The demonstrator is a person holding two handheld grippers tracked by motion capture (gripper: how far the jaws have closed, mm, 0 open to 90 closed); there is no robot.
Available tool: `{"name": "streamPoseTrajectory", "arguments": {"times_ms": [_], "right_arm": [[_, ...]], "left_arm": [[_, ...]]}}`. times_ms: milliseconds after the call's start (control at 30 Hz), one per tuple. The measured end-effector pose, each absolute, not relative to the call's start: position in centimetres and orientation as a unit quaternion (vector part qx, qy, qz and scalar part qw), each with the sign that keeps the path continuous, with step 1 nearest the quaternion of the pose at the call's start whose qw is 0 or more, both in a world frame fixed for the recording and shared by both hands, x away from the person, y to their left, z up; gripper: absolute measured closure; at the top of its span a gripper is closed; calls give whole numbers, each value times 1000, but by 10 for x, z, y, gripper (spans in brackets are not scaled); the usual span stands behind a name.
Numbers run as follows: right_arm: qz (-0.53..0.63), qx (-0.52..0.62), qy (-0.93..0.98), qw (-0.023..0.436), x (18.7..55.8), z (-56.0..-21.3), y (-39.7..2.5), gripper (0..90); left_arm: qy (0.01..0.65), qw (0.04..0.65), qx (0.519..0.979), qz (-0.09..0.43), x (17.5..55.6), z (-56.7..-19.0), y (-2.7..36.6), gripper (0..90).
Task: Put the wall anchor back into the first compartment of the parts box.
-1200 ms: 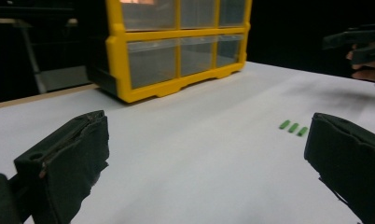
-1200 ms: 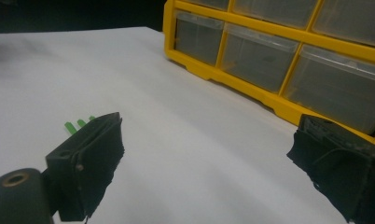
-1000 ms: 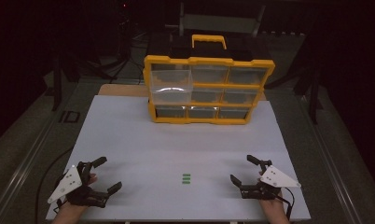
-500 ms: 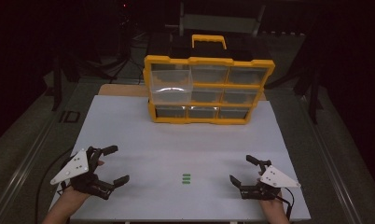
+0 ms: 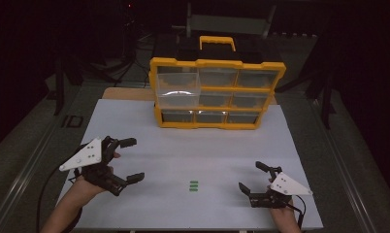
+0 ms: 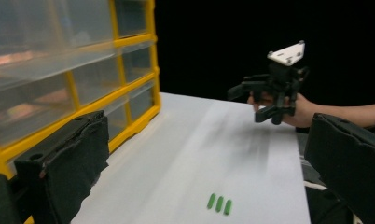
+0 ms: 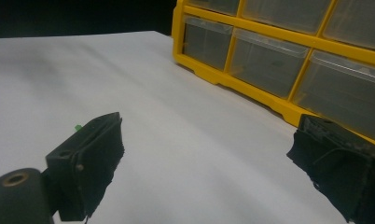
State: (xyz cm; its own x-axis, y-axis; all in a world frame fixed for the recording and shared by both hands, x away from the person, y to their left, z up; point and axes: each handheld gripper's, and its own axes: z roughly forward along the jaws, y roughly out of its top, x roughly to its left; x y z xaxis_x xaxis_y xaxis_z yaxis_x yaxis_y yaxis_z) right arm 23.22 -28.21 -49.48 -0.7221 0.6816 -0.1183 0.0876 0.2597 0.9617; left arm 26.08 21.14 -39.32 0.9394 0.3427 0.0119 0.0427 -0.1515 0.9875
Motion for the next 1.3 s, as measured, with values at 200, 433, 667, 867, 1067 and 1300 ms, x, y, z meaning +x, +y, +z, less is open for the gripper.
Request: {"name": "streamPoseTrajectory", "arguments": {"times_ms": [200, 433, 667, 867, 1067, 1300], "right_arm": [[551, 258, 747, 269, 232, -495, -281, 83], [550, 257, 748, 269, 232, -495, -281, 83], [550, 257, 748, 268, 232, -495, -281, 83], [550, 257, 748, 268, 232, -495, -282, 84], [549, 255, 749, 267, 233, -496, -282, 84], [550, 258, 749, 266, 232, -496, -282, 84]], "left_arm": [[105, 641, 754, 101, 268, -387, 198, 0], [89, 637, 761, 87, 278, -382, 181, 0], [71, 621, 777, 73, 286, -382, 160, 0], [59, 613, 786, 57, 292, -388, 144, 0], [50, 602, 796, 40, 299, -399, 129, 0], [49, 595, 802, 27, 305, -412, 115, 0]]}}
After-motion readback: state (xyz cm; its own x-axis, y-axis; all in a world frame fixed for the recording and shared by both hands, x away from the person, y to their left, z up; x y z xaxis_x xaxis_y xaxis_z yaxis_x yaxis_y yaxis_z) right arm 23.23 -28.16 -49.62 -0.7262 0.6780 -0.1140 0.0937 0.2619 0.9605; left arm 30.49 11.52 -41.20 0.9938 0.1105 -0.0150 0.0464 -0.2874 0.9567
